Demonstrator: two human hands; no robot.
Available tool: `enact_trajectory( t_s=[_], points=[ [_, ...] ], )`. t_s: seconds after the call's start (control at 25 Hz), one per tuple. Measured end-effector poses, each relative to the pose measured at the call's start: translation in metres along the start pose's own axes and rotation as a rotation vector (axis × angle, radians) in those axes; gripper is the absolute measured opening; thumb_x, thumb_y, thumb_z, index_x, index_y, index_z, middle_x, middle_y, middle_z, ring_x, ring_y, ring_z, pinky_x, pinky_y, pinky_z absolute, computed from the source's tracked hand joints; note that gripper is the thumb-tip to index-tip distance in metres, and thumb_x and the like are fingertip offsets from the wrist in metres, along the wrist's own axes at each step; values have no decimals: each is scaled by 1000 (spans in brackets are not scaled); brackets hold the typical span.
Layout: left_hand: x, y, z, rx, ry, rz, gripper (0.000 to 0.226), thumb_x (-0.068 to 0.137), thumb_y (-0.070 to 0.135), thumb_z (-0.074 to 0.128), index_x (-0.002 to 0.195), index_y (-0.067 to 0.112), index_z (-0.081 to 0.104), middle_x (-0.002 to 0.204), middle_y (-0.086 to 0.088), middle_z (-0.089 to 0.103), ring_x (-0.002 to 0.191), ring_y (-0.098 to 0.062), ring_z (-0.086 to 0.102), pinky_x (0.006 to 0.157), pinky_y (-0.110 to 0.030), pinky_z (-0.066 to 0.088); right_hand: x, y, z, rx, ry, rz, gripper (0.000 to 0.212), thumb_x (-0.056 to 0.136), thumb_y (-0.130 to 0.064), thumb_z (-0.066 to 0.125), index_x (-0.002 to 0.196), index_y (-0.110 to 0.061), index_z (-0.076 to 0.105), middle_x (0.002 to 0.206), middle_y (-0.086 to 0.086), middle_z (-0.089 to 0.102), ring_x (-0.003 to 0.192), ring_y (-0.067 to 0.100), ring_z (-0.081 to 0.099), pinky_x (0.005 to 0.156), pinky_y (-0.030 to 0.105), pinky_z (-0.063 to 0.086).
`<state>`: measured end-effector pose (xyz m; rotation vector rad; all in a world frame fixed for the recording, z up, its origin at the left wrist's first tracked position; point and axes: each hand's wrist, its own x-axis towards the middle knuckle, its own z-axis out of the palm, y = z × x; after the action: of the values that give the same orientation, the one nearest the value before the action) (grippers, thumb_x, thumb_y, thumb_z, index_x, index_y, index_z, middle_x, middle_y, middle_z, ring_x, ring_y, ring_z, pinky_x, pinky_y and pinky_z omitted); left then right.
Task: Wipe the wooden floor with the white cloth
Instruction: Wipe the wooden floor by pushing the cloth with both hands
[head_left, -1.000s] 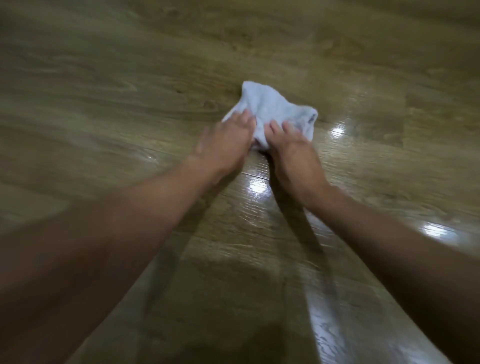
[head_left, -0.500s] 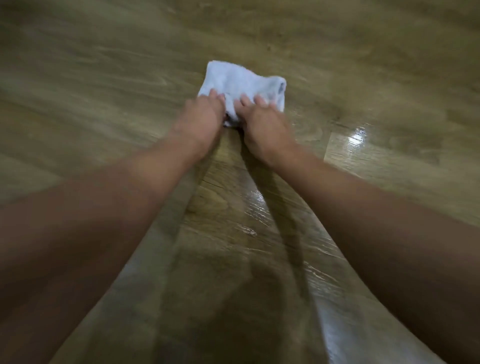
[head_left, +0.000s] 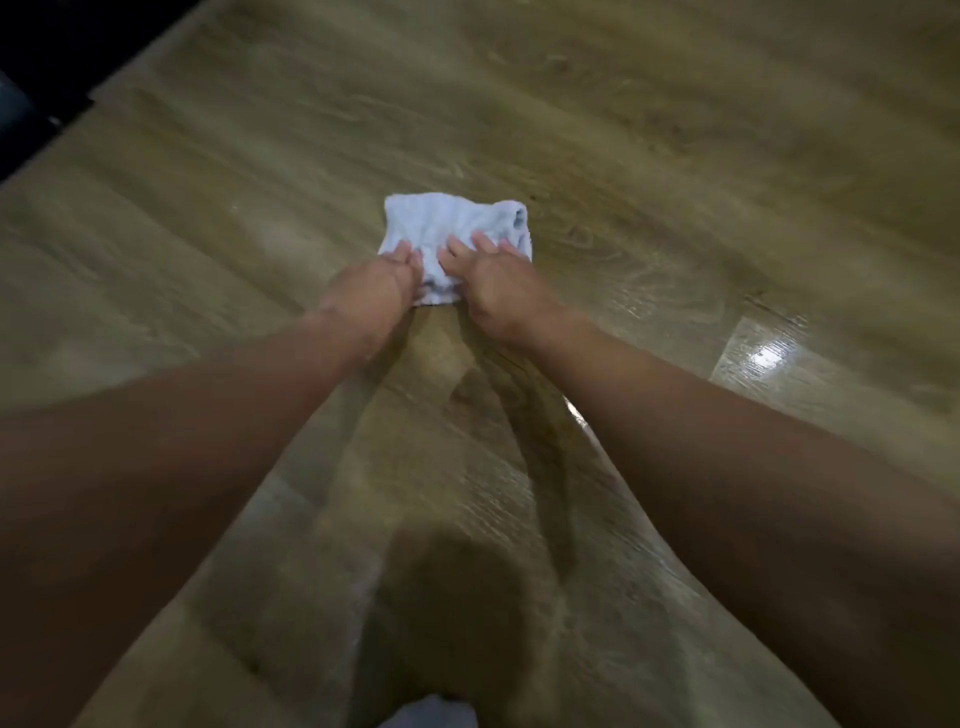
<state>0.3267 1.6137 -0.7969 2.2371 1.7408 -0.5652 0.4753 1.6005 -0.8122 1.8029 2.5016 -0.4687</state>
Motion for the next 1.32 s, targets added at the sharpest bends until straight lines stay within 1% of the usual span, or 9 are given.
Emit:
enact_trajectory(
  t_s=[0.12,0.32,0.48,0.6,0.8,0.96,1.08,1.24,1.32],
  points=[
    [-34,20,7,51,-9,80,45,105,17,23,144,-3,31,145,-23,37,127,-37,45,105,-44,38,-51,4,15,-33,38,-22,42,97,-17,38,138,-20,42,144,-3,42,130,19,38,103,35,30],
    [-122,57,67,93,8,352,53,100,10,26,150,0,8,157,-23,10,143,-36,21,102,-47,40,-186,-10,61,24,129,24,50,86,-20,65,134,-14,51,137,3,55,131,28,47,108,43,35],
    [-57,22,51,38,128,190,52,102,12,25,151,4,9,159,-15,9,146,-28,17,109,-44,34,-87,-9,44,-16,149,8,43,89,-19,43,133,-18,44,136,-2,48,126,26,42,104,42,32],
    [-6,-4,10,36,91,71,44,103,17,24,143,0,32,148,-22,33,133,-37,38,105,-45,35,-4,-9,24,55,120,57,46,92,-15,43,137,-17,42,140,1,44,127,24,38,101,37,29],
    [-47,9,28,103,165,191,42,98,14,34,139,5,39,141,-18,41,120,-36,51,91,-44,46,-88,-38,47,115,223,140,33,97,-19,41,130,-18,47,130,-3,50,124,21,42,99,40,36],
    [-100,7,88,97,209,383,59,95,11,33,150,5,15,159,-14,14,146,-25,21,107,-40,38,-170,-76,79,114,148,260,44,100,-20,38,143,-18,35,147,-2,39,140,22,29,112,42,27],
    [-52,-23,71,105,253,381,59,95,8,36,150,9,17,159,-11,14,146,-24,20,107,-45,39,-113,-72,60,101,111,201,45,98,-19,37,143,-15,34,148,2,36,137,27,29,109,44,24],
    [16,-61,28,99,225,215,46,100,14,31,145,6,31,149,-19,32,127,-40,44,101,-50,40,-4,-71,36,135,81,256,55,92,-19,48,144,-21,30,149,-1,30,138,27,25,110,45,21],
    [27,-61,21,123,209,159,43,99,12,34,141,2,37,147,-22,33,130,-39,39,105,-46,34,17,-74,36,123,85,258,61,90,-17,50,147,-24,27,152,-2,27,141,27,21,113,44,17]
  ],
)
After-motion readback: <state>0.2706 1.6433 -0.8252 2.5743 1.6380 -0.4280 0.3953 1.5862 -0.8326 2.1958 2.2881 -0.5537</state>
